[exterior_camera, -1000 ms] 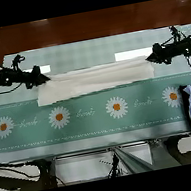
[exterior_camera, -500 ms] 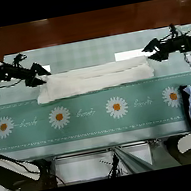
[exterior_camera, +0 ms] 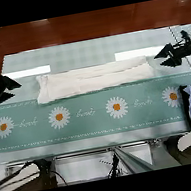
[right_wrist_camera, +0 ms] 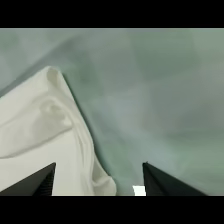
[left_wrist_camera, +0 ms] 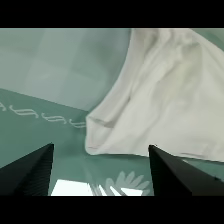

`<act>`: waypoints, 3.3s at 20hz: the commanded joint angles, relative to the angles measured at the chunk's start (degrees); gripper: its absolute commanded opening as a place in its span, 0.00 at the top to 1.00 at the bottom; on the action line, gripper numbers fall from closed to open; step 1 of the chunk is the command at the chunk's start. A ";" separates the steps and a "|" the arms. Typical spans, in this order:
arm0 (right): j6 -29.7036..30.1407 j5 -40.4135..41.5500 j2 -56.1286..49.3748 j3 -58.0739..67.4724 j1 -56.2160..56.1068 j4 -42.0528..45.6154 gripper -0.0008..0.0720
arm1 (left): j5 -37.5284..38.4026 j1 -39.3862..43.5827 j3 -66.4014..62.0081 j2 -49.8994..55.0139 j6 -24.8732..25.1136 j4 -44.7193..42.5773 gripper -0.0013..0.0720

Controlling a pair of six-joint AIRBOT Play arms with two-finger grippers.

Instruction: Fold the shirts.

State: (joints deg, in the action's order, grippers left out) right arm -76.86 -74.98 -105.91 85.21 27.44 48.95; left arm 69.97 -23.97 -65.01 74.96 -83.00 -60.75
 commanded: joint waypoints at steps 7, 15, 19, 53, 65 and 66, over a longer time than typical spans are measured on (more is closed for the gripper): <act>1.16 -0.20 -4.61 -0.04 -11.26 -4.42 0.78 | -10.38 20.46 26.71 -16.02 8.46 18.38 0.07; 2.34 -6.97 21.22 -9.49 -7.50 11.61 0.95 | -21.18 36.06 25.09 -11.93 14.82 26.69 0.96; 2.75 -6.03 41.51 -22.18 -7.56 10.71 0.95 | -25.20 49.37 15.76 -0.35 12.39 25.42 0.96; -14.47 27.78 35.36 -18.40 -54.01 -0.04 0.95 | -5.14 21.66 13.20 -36.50 1.33 6.69 0.95; -16.26 27.85 2.29 6.75 -60.76 -8.15 0.92 | -4.24 21.81 37.20 -59.71 -7.72 6.73 0.95; -16.24 27.39 2.14 6.75 -60.76 -8.85 0.54 | -4.72 21.81 37.20 -59.52 -7.72 6.73 0.95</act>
State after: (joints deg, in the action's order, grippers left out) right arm -93.10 -46.85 -101.08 90.13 -33.01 42.37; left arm 66.02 -2.09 -28.93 16.27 -90.06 -53.95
